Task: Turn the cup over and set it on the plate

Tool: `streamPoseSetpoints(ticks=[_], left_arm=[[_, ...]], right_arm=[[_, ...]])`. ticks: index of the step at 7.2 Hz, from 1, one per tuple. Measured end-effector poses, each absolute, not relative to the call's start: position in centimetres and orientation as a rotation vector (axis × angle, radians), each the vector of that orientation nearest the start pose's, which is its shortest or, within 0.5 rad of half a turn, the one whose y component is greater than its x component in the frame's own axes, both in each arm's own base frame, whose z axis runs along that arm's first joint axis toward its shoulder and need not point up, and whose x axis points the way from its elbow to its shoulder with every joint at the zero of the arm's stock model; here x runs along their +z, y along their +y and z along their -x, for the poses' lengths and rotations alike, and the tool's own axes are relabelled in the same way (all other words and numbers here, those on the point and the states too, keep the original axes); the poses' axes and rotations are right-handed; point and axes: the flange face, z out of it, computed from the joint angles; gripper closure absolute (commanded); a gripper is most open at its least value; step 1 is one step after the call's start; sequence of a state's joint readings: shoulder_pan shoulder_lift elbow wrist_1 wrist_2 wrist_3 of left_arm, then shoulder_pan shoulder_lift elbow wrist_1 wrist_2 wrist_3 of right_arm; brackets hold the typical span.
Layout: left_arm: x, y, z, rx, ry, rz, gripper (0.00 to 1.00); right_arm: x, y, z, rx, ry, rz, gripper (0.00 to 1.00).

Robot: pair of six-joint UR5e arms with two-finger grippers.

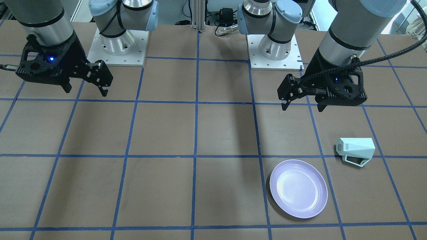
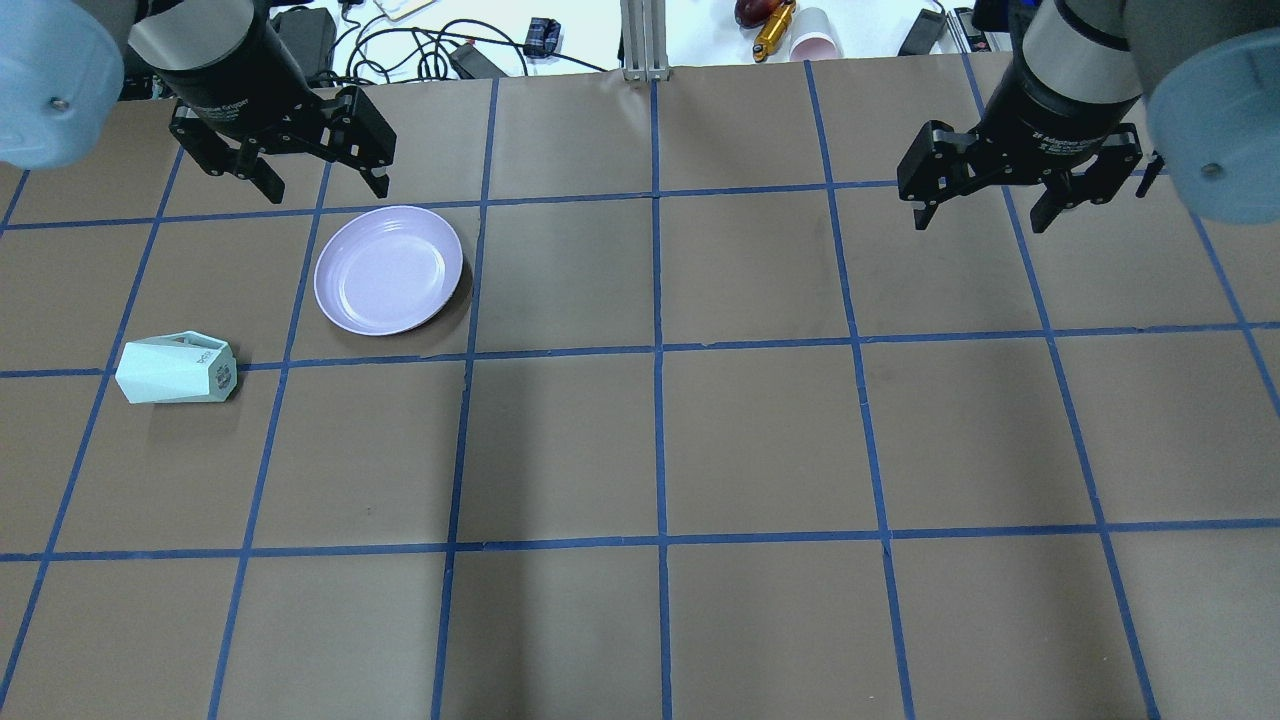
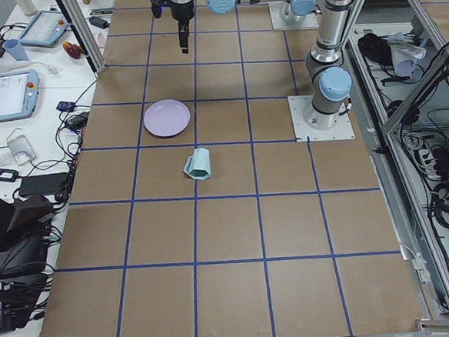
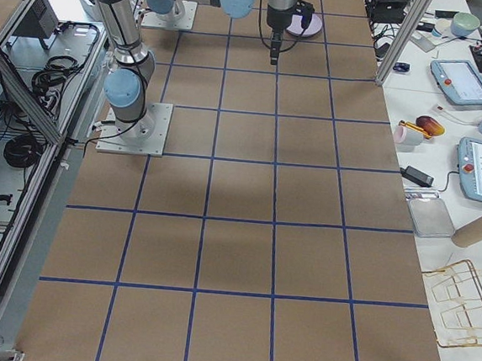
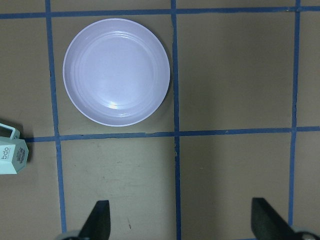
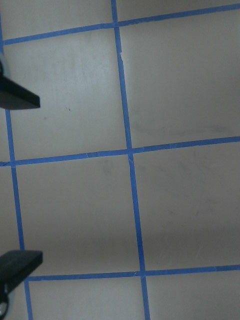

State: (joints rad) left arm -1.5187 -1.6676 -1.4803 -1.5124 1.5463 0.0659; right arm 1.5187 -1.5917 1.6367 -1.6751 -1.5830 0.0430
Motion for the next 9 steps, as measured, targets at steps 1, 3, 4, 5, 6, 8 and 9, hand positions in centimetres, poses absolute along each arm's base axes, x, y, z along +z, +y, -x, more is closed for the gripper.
streamPoseSetpoints(ticks=[1,3,4,5,6,8,9], left_arm=[[48.89,-54.44,10.75,-0.085,3.162,-0.023,0.0],[48.9,-54.44,10.76,-0.087,3.162,-0.023,0.0],[48.9,-54.45,10.76,-0.087,3.163,-0.023,0.0],[48.9,-54.44,10.77,-0.087,3.163,-0.023,0.0],[48.9,-54.44,10.77,-0.086,3.163,-0.023,0.0],[48.87,-54.51,10.62,-0.086,3.165,-0.02,0.0],[48.95,-54.68,9.84,-0.089,3.168,-0.003,0.0]], right_arm=[[47.61,-49.47,-10.64,-0.093,3.149,-0.15,0.0],[47.58,-49.48,-10.64,-0.092,3.149,-0.15,0.0],[47.58,-49.48,-10.64,-0.092,3.149,-0.15,0.0],[47.59,-49.48,-10.64,-0.092,3.149,-0.15,0.0],[47.62,-49.46,-10.64,-0.093,3.149,-0.15,0.0],[47.63,-49.45,-10.64,-0.094,3.149,-0.15,0.0],[47.63,-49.45,-10.65,-0.093,3.149,-0.15,0.0]])
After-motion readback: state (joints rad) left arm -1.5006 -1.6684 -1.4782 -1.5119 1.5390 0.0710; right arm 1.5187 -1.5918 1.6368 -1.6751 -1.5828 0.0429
